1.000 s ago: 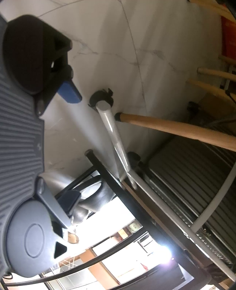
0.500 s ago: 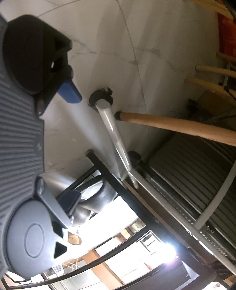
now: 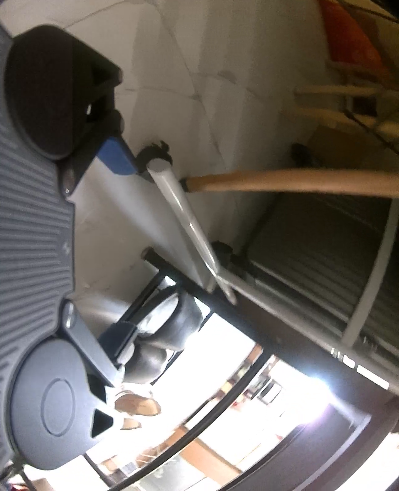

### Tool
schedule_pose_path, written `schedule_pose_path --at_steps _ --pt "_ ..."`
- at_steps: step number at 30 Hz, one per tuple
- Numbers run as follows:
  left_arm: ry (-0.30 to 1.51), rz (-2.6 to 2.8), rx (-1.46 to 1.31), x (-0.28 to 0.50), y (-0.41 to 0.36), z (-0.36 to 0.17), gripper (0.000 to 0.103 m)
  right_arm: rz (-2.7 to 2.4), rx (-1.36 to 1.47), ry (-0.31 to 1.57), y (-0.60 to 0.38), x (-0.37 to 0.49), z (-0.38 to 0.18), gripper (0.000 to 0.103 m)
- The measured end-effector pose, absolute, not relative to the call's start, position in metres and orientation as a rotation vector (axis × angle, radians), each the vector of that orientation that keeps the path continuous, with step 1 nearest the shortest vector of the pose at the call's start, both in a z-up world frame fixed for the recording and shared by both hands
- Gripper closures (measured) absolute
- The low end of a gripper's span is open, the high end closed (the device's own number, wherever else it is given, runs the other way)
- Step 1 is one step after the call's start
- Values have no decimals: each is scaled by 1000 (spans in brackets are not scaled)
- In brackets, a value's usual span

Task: Organize scattered shoes
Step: 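Withdraw the right tool from the rack back toward the scattered shoes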

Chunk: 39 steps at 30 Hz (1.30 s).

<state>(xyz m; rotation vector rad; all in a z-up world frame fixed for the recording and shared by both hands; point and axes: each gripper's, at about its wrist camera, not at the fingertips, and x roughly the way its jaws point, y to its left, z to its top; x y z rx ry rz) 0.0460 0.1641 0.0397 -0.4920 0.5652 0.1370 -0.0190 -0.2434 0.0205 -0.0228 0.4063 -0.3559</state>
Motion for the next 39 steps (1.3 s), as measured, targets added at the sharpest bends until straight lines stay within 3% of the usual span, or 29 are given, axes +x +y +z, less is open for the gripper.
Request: schedule_pose_path --at_steps 12,20,23,35,39 --pt "550 89 -392 35 148 57 1 -548 461 243 -326 -152 51 0" --pt "523 115 -211 22 119 74 1 -518 484 184 -358 -189 55 0" --pt "523 123 -121 17 98 78 1 -534 347 185 -358 -204 55 0" --pt "700 -76 62 3 -49 73 1 -582 297 344 -382 -208 36 0" --pt "666 -223 185 -17 -113 80 1 -582 324 356 -390 -206 30 0"
